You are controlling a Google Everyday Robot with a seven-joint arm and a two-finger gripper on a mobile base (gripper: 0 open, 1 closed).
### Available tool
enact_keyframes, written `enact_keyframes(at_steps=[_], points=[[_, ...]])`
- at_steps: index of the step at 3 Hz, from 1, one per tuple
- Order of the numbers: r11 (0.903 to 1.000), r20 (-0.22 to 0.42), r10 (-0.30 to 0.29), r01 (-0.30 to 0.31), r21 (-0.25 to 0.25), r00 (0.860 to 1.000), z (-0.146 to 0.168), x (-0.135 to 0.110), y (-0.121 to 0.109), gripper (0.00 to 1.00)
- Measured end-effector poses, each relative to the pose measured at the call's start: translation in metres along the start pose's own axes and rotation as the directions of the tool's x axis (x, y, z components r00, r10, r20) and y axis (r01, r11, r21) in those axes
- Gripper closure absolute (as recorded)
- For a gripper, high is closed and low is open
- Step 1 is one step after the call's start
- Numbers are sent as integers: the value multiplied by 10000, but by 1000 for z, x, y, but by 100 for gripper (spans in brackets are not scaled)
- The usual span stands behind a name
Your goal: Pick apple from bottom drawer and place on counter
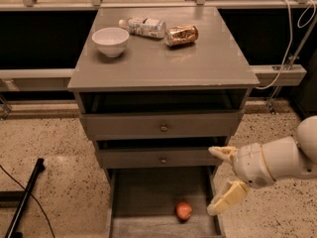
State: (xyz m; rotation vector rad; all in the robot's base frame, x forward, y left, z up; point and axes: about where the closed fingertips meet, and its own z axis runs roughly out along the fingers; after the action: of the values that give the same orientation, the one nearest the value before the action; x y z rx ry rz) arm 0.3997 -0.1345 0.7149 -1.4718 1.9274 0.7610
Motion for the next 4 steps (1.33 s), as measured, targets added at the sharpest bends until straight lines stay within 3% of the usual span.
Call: enact_keyframes(at_steps=[1,2,3,4], points=[[9999,2,114,-114,110,9999,0,-1,-1,0],[9989,1510,98,-165,432,9885,49,26,-3,0],[9959,2366,-706,550,717,9690,95,67,-12,0],[9968,2725,-743,633,492,9593,120,90,-5,0]])
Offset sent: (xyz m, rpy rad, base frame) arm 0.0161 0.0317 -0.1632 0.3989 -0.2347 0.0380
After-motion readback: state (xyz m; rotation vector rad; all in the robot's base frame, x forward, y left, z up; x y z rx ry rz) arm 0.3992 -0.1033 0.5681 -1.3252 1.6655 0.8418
